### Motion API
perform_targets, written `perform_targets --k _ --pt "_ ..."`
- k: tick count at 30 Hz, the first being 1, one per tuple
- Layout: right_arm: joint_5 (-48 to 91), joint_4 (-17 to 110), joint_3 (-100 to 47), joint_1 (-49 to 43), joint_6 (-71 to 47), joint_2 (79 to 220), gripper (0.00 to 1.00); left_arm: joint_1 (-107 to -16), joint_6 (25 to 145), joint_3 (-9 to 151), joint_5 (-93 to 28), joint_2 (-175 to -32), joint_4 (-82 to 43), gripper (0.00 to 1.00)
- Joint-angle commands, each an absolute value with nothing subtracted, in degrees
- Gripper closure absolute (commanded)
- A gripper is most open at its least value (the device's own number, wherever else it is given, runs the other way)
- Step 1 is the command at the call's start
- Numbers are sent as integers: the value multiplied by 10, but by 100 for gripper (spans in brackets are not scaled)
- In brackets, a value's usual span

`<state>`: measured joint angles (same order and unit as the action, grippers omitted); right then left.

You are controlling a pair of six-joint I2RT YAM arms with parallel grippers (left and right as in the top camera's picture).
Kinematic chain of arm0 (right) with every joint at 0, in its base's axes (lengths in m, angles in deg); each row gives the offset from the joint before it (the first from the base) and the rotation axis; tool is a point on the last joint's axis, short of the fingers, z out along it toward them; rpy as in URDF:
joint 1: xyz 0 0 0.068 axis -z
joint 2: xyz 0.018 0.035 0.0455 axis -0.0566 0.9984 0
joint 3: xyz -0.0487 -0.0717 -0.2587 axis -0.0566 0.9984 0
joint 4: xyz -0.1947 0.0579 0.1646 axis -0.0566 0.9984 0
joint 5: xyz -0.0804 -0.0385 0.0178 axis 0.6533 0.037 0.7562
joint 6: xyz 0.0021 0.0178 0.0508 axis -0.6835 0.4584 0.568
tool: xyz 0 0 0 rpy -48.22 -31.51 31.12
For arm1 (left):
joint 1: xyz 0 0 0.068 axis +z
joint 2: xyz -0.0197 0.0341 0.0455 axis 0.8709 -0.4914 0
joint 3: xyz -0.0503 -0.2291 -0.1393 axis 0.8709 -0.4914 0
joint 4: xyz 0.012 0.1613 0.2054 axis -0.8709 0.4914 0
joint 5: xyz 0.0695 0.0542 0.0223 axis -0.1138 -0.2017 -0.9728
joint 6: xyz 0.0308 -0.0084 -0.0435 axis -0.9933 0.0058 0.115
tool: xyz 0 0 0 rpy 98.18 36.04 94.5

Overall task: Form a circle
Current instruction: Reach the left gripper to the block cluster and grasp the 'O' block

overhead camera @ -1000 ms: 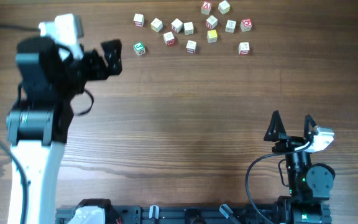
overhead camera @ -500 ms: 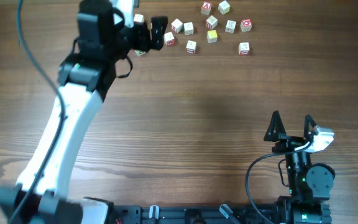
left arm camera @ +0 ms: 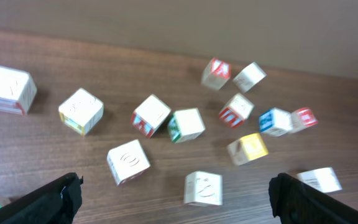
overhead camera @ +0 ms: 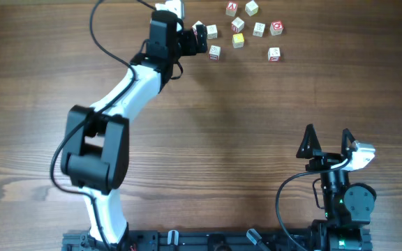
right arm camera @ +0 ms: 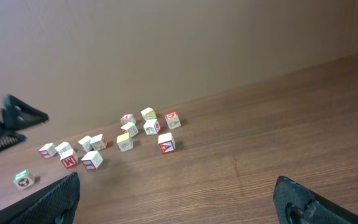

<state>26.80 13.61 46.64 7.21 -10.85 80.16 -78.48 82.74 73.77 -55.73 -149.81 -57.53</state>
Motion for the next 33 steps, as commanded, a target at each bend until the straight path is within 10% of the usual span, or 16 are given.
perform_targets --k 1,14,24,33 --pt "271 135 467 75 -106 802 0 -785 843 742 -580 -1545 -619 2" --pt "271 135 467 75 -106 802 0 -785 869 797 -603 -1698 -732 14" --pt "271 135 467 74 -106 802 0 -785 868 811 -606 -1690 -720 73" --pt "271 135 467 74 -106 802 0 -786 846 811 -605 -1530 -552 82"
